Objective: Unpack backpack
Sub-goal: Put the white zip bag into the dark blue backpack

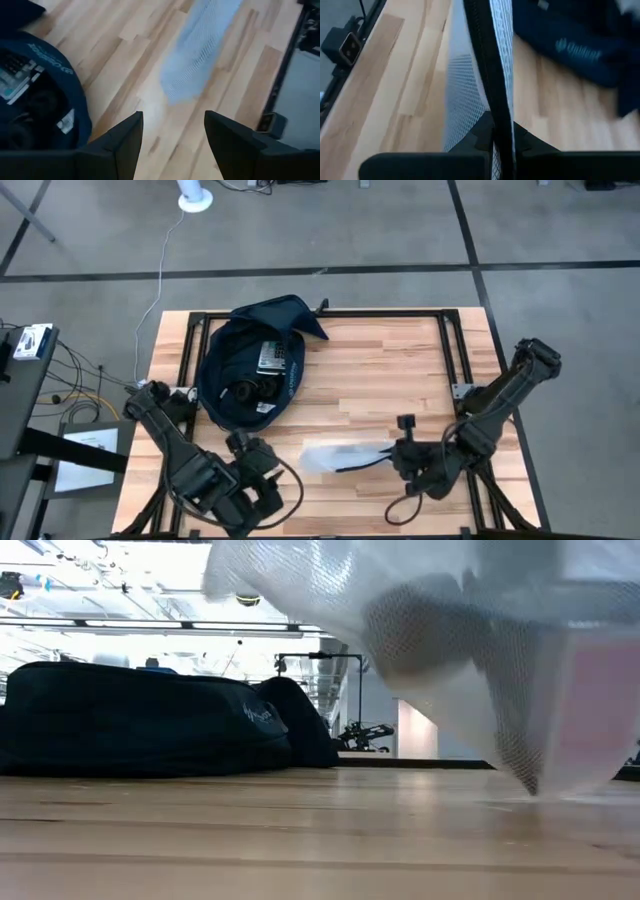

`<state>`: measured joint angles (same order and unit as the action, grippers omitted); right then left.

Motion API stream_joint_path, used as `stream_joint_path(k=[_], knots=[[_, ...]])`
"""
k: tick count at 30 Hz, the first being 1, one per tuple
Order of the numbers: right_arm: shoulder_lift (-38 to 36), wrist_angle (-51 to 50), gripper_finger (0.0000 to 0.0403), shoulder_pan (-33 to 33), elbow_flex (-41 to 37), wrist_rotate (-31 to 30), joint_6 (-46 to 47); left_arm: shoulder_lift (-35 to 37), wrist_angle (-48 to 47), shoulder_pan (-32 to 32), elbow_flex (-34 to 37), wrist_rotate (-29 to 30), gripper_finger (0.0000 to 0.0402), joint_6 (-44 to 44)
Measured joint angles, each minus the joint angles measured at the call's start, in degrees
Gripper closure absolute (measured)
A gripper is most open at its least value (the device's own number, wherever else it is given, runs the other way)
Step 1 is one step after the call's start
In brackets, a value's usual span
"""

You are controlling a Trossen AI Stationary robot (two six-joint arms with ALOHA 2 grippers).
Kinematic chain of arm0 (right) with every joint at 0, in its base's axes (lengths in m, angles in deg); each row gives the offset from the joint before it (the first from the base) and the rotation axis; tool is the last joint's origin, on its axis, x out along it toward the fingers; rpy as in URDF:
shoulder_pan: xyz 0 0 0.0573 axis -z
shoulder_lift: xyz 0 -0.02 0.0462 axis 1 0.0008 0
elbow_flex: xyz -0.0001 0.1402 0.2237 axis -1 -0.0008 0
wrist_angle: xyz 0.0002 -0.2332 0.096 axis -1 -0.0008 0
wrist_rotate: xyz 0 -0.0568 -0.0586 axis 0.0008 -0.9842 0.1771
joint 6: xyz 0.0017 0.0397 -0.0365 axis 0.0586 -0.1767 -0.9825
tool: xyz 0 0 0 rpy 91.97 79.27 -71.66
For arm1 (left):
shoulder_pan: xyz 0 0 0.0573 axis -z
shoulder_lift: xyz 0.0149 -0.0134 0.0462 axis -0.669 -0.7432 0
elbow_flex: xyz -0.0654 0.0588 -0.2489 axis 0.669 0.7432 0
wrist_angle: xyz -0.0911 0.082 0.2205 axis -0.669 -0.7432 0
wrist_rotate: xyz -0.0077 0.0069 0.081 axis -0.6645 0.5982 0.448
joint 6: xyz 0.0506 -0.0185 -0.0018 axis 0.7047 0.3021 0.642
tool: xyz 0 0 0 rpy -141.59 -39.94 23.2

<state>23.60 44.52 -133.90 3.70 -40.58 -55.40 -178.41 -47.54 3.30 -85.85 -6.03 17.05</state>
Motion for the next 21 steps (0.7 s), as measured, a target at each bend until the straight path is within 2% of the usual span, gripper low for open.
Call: stream_joint_path(k=[6, 10, 14, 16, 18, 21], knots=[[0.0, 6.5, 0.0403, 7.2, 5.6, 1.3, -15.9, 0.3, -0.3, 2.3, 2.4, -0.4, 0.0230, -1.5], [0.3, 9.5, 0.0403, 13.3, 9.5, 1.3, -24.8, 0.4, -0.6, 4.5, 4.9, -0.5, 0.0274, -3.9], [0.3, 18.3, 0.0403, 19.7, 10.6, 1.5, -32.5, 0.3, -0.4, 7.1, 8.7, -0.6, 0.0331, -7.1], [0.3, 22.8, 0.0403, 23.0, 10.6, 5.8, -36.3, 0.3, -0.6, 8.2, 10.8, -0.6, 0.0363, -10.2], [0.7, 27.1, 0.0403, 26.8, 10.7, 14.0, -38.5, 0.3, -0.5, 8.9, 12.9, -0.6, 0.0390, -13.9], [2.0, 33.4, 0.0403, 32.1, 10.7, 24.5, -40.2, 0.3, -0.6, 9.4, 15.4, -0.6, 0.0395, -18.6]])
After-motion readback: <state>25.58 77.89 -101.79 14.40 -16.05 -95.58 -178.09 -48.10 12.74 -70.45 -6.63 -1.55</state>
